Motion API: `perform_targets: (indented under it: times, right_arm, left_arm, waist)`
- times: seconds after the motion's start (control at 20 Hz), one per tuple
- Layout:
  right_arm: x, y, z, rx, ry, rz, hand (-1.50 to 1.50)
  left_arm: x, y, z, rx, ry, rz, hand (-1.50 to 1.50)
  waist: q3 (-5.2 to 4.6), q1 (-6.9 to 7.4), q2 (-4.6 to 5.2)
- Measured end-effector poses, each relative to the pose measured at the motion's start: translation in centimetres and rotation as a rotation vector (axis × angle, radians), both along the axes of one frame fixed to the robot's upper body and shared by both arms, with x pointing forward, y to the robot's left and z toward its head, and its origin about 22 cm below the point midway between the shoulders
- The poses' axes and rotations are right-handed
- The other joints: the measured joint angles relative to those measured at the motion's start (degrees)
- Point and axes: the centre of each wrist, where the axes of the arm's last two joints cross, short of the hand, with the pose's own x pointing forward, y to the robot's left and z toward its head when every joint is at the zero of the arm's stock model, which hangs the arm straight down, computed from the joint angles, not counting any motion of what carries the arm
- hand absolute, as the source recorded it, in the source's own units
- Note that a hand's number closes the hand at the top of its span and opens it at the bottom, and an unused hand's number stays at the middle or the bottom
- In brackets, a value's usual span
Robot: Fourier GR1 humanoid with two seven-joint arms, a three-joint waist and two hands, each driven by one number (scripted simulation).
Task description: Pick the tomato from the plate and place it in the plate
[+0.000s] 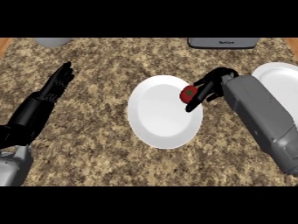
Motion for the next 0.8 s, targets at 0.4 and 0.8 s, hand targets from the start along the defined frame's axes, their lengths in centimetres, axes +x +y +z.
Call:
perform_targets:
  times: [0.4, 0.8]
  right_arm:
    - [-1.1, 2.0, -2.4, 0.029, 0.055, 0.07, -1.5]
    - [-1.9, 3.8, -3.1, 0.043, 0.073, 0.103, -1.5]
  left_arm:
    - [-0.4, -0.2, -0.1, 0.004, -0.004, -0.005, 0.0]
    - [-0.5, 0.3, -0.5, 0.004, 0.003, 0.001, 0.0]
  waist:
    - [-0.23, -0.25, -0.46]
    - [-0.69, -0.72, -1.07]
